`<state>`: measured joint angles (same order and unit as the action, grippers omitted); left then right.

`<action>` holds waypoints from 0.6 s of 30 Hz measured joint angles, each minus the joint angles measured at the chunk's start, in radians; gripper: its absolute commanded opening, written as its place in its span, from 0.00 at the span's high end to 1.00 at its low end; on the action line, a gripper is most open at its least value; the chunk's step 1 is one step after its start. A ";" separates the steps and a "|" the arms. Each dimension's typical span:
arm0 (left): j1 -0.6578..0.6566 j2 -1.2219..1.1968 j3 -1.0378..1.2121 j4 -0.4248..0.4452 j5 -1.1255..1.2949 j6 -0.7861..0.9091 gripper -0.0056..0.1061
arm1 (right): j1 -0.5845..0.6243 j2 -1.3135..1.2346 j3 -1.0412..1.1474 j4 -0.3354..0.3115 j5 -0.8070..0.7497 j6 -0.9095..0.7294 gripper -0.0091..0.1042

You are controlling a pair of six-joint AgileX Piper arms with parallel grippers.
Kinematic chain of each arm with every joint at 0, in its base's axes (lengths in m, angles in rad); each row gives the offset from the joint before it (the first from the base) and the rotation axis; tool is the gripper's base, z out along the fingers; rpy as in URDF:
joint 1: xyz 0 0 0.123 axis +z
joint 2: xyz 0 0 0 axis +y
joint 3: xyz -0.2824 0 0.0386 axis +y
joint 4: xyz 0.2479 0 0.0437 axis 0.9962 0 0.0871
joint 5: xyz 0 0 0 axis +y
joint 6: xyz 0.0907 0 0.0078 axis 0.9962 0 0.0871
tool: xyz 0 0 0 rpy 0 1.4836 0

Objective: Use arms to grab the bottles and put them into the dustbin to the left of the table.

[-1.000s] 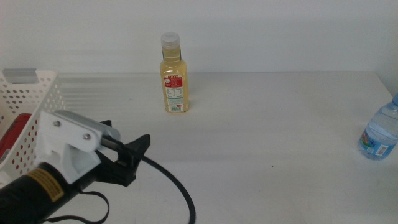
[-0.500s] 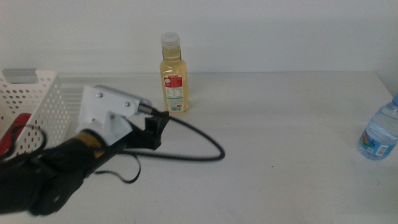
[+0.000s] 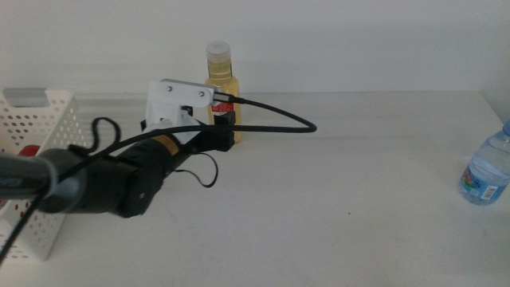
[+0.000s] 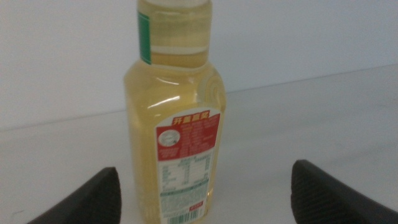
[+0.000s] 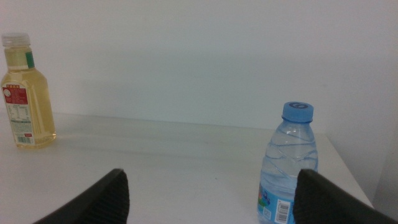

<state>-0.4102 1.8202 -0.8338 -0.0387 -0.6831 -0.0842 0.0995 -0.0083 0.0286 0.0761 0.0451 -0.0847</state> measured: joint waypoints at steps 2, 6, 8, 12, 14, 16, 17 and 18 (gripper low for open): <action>-0.011 0.030 -0.036 -0.032 0.002 0.013 0.15 | 0.000 0.000 0.000 0.000 0.000 0.000 0.30; -0.026 0.089 -0.099 -0.082 0.003 0.031 0.15 | 0.000 0.000 0.000 0.000 0.000 0.000 0.30; -0.031 0.114 -0.130 -0.096 0.003 0.042 0.15 | 0.000 0.000 0.000 0.000 0.000 0.000 0.30; -0.033 0.157 -0.181 -0.135 0.003 0.054 0.15 | 0.000 0.000 0.000 0.000 0.000 0.000 0.30; -0.033 0.173 -0.200 -0.157 0.003 0.066 0.15 | 0.000 0.000 0.000 0.000 0.000 0.000 0.30; -0.033 0.187 -0.219 -0.177 0.003 0.084 0.15 | 0.000 0.000 0.000 0.000 0.000 0.000 0.30; -0.033 0.196 -0.229 -0.183 0.003 0.084 0.15 | 0.000 0.000 0.000 0.000 0.000 0.000 0.30; -0.033 0.205 -0.240 -0.186 0.003 0.084 0.15 | 0.000 0.000 0.000 0.000 0.000 0.000 0.30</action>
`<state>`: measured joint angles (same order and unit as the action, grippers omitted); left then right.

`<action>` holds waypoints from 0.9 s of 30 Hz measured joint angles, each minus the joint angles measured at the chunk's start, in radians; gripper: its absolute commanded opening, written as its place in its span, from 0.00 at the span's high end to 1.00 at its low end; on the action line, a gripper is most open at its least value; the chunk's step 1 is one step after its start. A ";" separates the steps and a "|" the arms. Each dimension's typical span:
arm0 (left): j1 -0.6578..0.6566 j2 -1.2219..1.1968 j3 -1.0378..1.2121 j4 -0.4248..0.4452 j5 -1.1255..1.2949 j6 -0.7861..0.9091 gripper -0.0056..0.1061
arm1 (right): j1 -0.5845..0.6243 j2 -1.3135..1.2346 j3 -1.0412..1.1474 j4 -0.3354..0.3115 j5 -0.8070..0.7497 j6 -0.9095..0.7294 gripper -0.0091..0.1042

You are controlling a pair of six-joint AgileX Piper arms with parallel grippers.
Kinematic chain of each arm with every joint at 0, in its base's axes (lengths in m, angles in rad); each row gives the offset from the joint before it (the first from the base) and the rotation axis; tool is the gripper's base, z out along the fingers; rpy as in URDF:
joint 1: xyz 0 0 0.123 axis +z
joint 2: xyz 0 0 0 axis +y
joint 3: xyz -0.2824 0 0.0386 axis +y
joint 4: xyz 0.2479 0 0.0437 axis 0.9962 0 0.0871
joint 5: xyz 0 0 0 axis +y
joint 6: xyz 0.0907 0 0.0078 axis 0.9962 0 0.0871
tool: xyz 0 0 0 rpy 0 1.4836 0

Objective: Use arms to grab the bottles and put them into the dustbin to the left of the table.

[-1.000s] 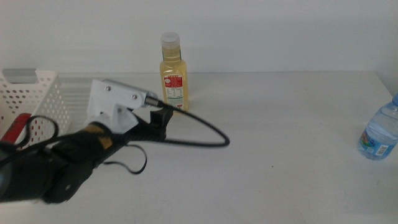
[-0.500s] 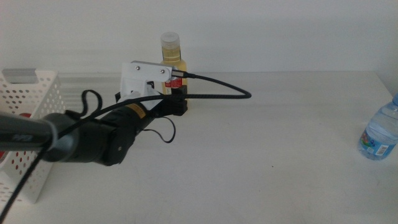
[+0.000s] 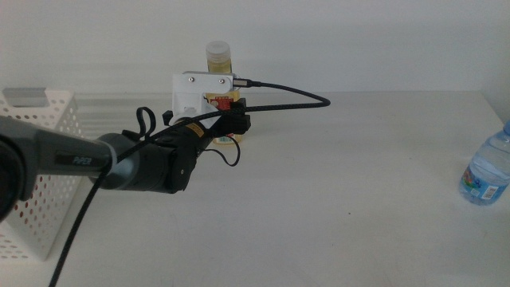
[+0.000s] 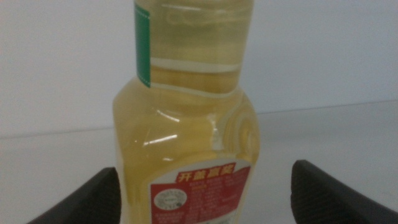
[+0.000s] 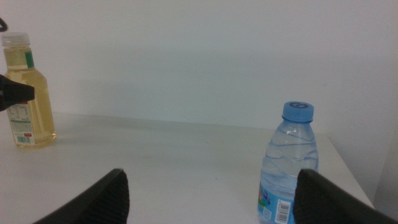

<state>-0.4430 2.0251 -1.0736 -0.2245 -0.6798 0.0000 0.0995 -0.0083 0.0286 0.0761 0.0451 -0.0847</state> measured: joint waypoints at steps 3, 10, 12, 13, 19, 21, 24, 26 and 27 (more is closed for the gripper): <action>0.000 0.026 -0.031 -0.011 0.000 0.010 0.15 | 0.000 0.000 0.000 0.000 0.000 0.000 0.30; 0.002 0.090 -0.098 -0.026 -0.008 0.026 0.15 | 0.000 0.000 0.000 0.000 0.000 0.000 0.30; 0.002 0.112 -0.123 -0.029 -0.008 0.039 0.15 | 0.000 0.000 0.000 0.000 0.000 0.000 0.30; 0.002 0.120 -0.132 -0.034 -0.008 0.046 0.15 | 0.000 0.000 0.000 0.000 0.000 0.000 0.30; 0.002 0.177 -0.188 -0.056 -0.031 0.083 0.15 | 0.000 0.000 0.000 0.000 0.000 0.000 0.30; 0.002 0.195 -0.204 -0.057 -0.052 0.090 0.15 | 0.000 0.000 0.000 0.000 0.000 0.000 0.30; 0.002 0.216 -0.222 -0.057 -0.084 0.094 0.15 | 0.000 0.000 0.000 0.000 0.000 0.000 0.30; 0.002 0.227 -0.226 -0.057 -0.095 0.095 0.15 | 0.000 0.000 0.000 0.000 0.000 0.000 0.30; 0.002 0.233 -0.232 -0.057 -0.099 0.096 0.15 | 0.000 0.000 0.000 0.000 0.000 0.000 0.30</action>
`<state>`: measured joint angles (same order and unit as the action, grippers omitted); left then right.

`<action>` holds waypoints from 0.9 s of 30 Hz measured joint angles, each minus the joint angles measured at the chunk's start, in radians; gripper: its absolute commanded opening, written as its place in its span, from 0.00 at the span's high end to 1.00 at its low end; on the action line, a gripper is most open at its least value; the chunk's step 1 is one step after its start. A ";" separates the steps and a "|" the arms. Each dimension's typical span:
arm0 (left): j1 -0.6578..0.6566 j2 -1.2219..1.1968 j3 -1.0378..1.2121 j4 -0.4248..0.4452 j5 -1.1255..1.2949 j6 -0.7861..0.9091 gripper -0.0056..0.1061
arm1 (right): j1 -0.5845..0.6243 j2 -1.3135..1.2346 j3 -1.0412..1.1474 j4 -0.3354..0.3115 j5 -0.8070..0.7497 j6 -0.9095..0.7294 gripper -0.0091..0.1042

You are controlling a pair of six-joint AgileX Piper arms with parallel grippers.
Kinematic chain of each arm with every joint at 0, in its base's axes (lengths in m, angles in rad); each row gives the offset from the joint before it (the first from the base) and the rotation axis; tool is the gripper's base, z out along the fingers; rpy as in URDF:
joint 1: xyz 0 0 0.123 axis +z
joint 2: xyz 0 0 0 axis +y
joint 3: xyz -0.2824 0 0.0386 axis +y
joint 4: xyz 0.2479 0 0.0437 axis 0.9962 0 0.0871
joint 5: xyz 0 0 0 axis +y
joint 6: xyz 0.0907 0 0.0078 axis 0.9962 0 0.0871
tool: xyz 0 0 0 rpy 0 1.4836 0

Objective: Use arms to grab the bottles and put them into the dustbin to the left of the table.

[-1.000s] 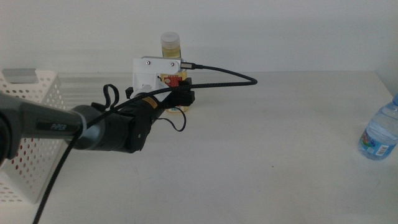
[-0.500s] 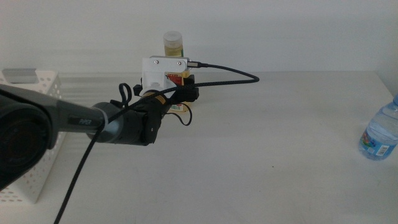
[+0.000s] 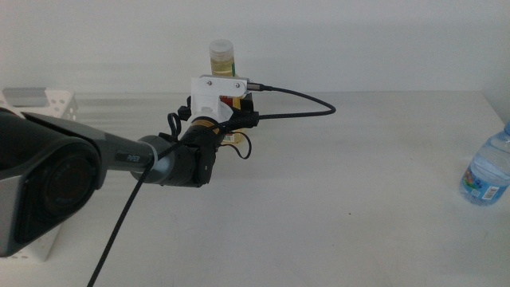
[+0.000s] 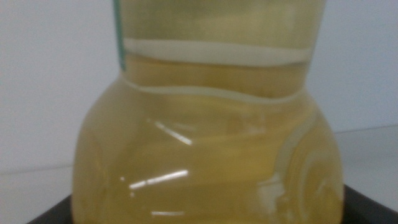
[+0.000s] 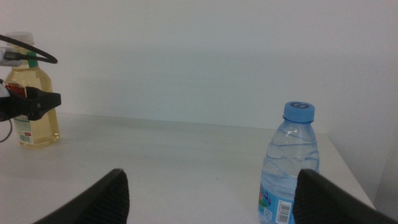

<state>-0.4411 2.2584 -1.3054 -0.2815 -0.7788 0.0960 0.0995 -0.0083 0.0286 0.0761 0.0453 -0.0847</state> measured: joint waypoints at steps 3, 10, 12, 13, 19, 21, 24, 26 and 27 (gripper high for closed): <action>0.000 0.017 -0.005 0.004 -0.024 0.000 0.18 | 0.000 0.000 0.000 0.000 0.000 0.000 0.30; 0.002 0.029 -0.008 0.020 -0.068 0.000 0.53 | 0.000 0.000 0.000 0.000 0.000 0.000 0.30; 0.002 0.029 -0.008 0.028 -0.070 0.000 0.70 | 0.000 0.000 0.000 0.000 0.000 0.000 0.30; 0.002 0.029 -0.008 0.036 -0.070 0.000 0.78 | 0.000 0.000 0.000 0.000 0.000 0.000 0.30; -0.001 0.010 0.019 0.078 -0.060 -0.001 0.99 | 0.000 0.000 0.000 0.000 0.000 0.000 0.30; -0.002 -0.030 0.060 0.086 -0.037 -0.003 0.99 | 0.000 0.000 0.000 0.000 0.000 0.000 0.30; -0.002 -0.108 0.139 0.092 0.009 -0.003 0.99 | 0.000 0.000 0.000 0.000 0.000 0.000 0.30; -0.002 -0.165 0.191 0.092 0.039 0.001 0.99 | 0.000 0.000 0.000 0.000 0.000 0.000 0.30; -0.002 -0.199 0.212 0.091 0.059 0.004 0.99 | 0.000 0.000 0.000 0.000 0.000 0.000 0.30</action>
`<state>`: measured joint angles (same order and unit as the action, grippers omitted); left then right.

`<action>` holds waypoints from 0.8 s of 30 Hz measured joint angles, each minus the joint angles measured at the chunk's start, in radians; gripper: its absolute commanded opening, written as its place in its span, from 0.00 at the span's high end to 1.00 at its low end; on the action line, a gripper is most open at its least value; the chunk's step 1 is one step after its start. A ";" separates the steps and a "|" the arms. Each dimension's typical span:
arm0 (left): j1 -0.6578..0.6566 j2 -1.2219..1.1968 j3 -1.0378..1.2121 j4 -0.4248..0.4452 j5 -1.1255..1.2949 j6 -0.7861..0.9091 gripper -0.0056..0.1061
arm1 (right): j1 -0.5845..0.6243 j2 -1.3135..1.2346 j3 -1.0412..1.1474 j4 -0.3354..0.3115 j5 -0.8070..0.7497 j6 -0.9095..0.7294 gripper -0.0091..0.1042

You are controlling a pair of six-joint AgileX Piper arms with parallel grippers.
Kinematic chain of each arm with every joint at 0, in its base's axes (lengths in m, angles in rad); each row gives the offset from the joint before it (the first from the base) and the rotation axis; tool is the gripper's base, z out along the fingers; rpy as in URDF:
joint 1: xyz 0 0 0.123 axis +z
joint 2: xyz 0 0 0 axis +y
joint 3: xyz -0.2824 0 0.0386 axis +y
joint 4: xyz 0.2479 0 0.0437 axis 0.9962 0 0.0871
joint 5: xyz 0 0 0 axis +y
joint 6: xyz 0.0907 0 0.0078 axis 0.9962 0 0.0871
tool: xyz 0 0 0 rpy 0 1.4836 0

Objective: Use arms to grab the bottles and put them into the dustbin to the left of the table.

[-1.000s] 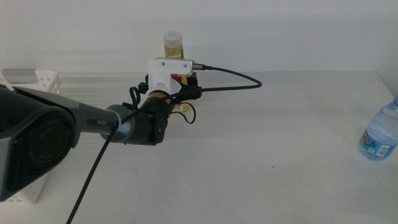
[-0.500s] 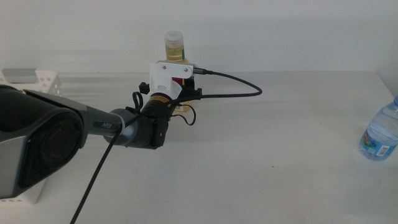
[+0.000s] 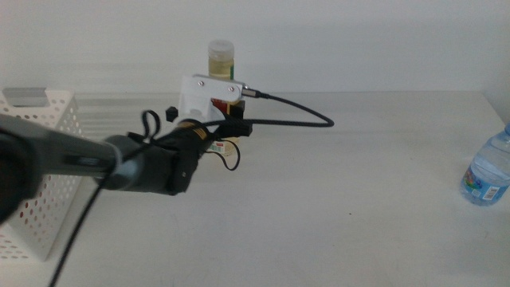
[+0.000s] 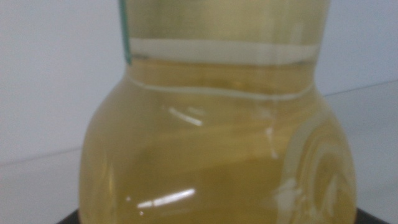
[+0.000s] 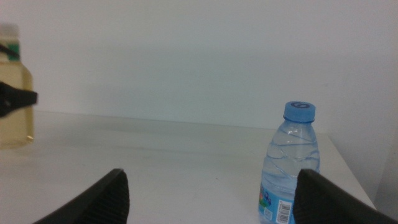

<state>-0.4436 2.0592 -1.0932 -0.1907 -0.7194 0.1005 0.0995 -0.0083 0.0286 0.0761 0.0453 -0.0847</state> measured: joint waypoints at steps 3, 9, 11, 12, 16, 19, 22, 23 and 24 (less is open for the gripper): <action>0.000 -0.109 0.037 0.001 0.088 0.023 0.99 | 0.000 0.000 0.000 0.000 0.000 0.000 0.30; 0.000 -0.309 0.048 0.001 0.376 0.047 0.99 | 0.000 0.000 0.000 0.000 0.000 0.000 0.30; 0.001 -0.376 0.048 0.002 0.480 0.052 0.99 | 0.000 0.000 0.000 0.000 0.000 0.000 0.30; 0.003 -0.407 0.048 0.002 0.529 0.056 0.99 | 0.000 0.000 0.000 0.000 0.000 0.000 0.30; 0.028 -0.512 0.044 0.006 0.712 0.058 0.99 | 0.000 0.000 0.000 0.000 0.000 0.000 0.30; 0.067 -0.561 0.008 0.007 0.901 0.058 0.99 | 0.000 0.000 0.000 0.000 0.000 0.000 0.30; 0.118 -0.586 -0.058 0.013 1.143 0.058 0.99 | 0.000 0.000 0.000 0.000 0.000 0.000 0.30; 0.138 -0.591 -0.079 0.015 1.207 0.058 0.99 | 0.000 0.000 0.000 0.000 0.000 0.000 0.30; 0.158 -0.595 -0.109 0.018 1.288 0.058 0.99 | 0.000 0.000 0.000 0.000 0.000 0.000 0.30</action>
<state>-0.2860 1.4647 -1.2022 -0.1722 0.5681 0.1587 0.0995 -0.0083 0.0286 0.0761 0.0453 -0.0847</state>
